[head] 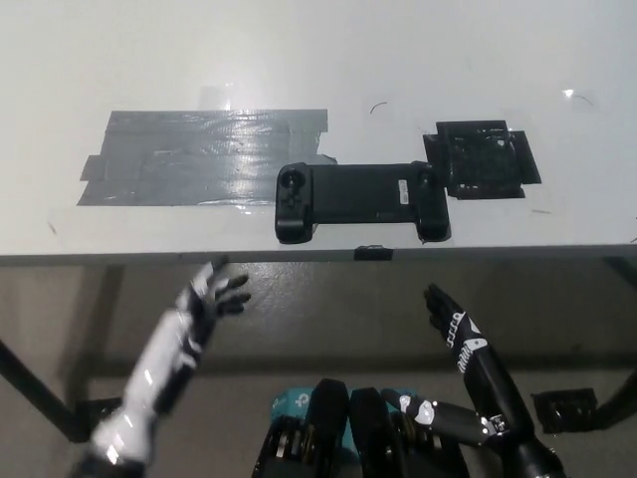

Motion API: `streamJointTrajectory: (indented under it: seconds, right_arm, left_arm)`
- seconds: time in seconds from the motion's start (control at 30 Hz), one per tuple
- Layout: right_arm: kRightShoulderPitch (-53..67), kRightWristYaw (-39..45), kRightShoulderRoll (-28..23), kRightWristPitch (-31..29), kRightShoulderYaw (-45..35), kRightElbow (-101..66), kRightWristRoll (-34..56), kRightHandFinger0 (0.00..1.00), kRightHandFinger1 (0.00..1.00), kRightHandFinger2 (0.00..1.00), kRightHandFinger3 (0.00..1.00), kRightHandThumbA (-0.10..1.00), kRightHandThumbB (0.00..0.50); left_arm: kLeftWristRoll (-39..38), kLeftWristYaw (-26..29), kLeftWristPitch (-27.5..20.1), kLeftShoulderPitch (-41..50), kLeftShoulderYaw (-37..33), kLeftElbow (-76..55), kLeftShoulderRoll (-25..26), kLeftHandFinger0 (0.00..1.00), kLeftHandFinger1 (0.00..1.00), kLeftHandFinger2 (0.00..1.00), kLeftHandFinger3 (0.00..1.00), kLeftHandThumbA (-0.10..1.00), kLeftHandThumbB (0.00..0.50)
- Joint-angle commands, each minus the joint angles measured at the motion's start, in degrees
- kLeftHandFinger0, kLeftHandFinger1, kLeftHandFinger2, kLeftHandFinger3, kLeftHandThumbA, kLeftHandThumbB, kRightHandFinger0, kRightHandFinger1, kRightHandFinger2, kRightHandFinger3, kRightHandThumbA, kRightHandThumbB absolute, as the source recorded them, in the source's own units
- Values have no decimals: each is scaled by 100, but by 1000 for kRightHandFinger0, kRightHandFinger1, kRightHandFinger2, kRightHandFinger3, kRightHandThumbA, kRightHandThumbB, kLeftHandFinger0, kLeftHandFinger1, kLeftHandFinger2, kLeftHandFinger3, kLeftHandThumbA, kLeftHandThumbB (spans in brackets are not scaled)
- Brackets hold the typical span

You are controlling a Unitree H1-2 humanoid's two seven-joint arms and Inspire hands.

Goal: A controller is being placed at the center of the desk near the left hand and the robot uses its left hand's index finger to press a button at the left area of the controller

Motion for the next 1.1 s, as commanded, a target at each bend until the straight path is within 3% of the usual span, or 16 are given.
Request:
streamJointTrajectory:
  seconds: [0.0,0.03,0.13,0.23,0.3,0.43,0.53,0.7,0.83,1.07]
  right_arm:
    - [-115,24,16,-17,-59,-313,-7,1000,1000,1000,1000,932,209]
    - [-103,16,9,-14,-69,-351,-19,1000,1000,1000,1000,940,215]
    - [-86,5,-18,40,-92,-455,-50,1000,1000,1000,1000,957,217]
    - [-115,21,-44,131,-107,-527,-38,1000,1000,1000,1000,950,199]
    - [-127,15,-40,119,-102,-513,-52,1000,1000,1000,1000,950,202]
    - [-95,41,-60,136,-86,-541,-67,1000,1000,1000,1000,948,204]
    - [-61,47,-58,111,-55,-544,-107,1000,1000,1000,1000,950,207]
    - [-63,38,-31,98,-47,-498,-103,1000,1000,1000,1000,939,208]
    - [-26,48,-19,92,-17,-492,-110,1000,1000,1000,1000,941,215]
    - [-29,48,-2,119,6,-482,-133,1000,1000,1000,1000,946,228]
  left_arm:
    - [-801,-664,1084,-958,254,-380,622,89,0,0,1000,1000,291]
    - [-1055,-853,1451,-1183,282,-401,799,7,0,0,1000,1000,321]
    - [-1803,-1343,2096,-1718,329,-259,1138,0,0,0,1000,1000,376]
    - [-2541,-1959,2938,-2636,337,261,1382,0,0,0,1000,1000,367]
    - [-2662,-2379,3020,-3051,256,734,1496,22,0,0,1000,1000,354]
    - [-2454,-2883,3235,-3735,-8,1610,1603,20,0,35,1000,1000,374]
    - [-2230,-3417,3291,-4201,-360,2191,1781,0,18,199,1000,1000,404]
    - [-2129,-4589,3621,-4967,-1029,3154,1977,0,122,324,1000,1000,485]
    - [-1971,-4939,3621,-5325,-1462,3715,1978,15,176,322,1000,1000,489]
    - [-1731,-5255,3621,-5521,-1803,4139,1993,10,154,261,1000,1000,492]
